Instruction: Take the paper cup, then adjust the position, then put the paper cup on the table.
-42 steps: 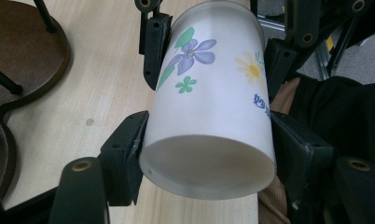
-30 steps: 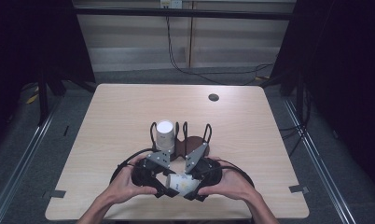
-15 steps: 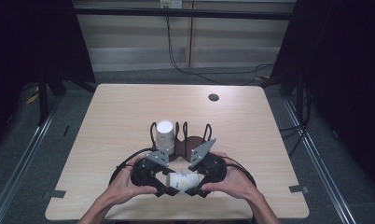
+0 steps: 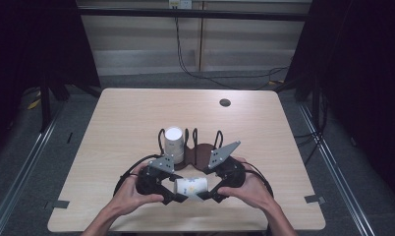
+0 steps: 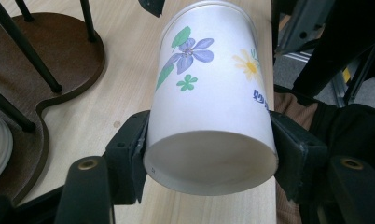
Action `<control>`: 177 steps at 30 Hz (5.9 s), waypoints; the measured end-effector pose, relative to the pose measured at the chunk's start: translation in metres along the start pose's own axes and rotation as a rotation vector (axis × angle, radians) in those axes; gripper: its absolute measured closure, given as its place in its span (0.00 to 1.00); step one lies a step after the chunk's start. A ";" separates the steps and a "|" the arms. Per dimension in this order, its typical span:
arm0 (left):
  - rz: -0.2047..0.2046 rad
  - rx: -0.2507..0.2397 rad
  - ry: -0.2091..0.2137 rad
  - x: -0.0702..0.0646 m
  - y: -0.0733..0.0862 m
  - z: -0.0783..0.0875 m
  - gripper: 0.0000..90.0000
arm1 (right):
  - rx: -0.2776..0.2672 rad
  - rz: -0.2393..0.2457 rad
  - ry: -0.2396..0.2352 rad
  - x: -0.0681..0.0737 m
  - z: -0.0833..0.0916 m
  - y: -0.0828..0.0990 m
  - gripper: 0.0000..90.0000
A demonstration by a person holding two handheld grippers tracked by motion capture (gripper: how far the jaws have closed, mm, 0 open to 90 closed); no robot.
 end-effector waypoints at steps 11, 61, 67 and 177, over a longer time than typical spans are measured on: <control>0.029 -0.091 -0.053 0.008 -0.004 0.008 0.40 | -0.130 -0.050 0.035 -0.007 0.014 -0.005 0.20; -0.006 -0.374 -0.057 0.002 -0.032 0.023 0.40 | -0.473 -0.173 -0.025 -0.011 0.031 -0.016 0.15; -0.016 -0.392 -0.040 -0.001 -0.035 0.024 0.40 | -0.494 -0.176 -0.048 -0.010 0.030 -0.019 0.15; 0.064 -0.180 -0.207 0.037 0.022 0.033 0.18 | -0.238 -0.310 0.244 -0.066 0.103 0.045 0.30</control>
Point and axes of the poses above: each handheld gripper's, and its own axes: z roughly backward along the jaws, y roughly out of its underside, x roughly to its left, the point moved 9 cm from there along -z, roughly forward along the jaws, and after that the axes turned 3 degrees about -x, right-handed, at the moved point
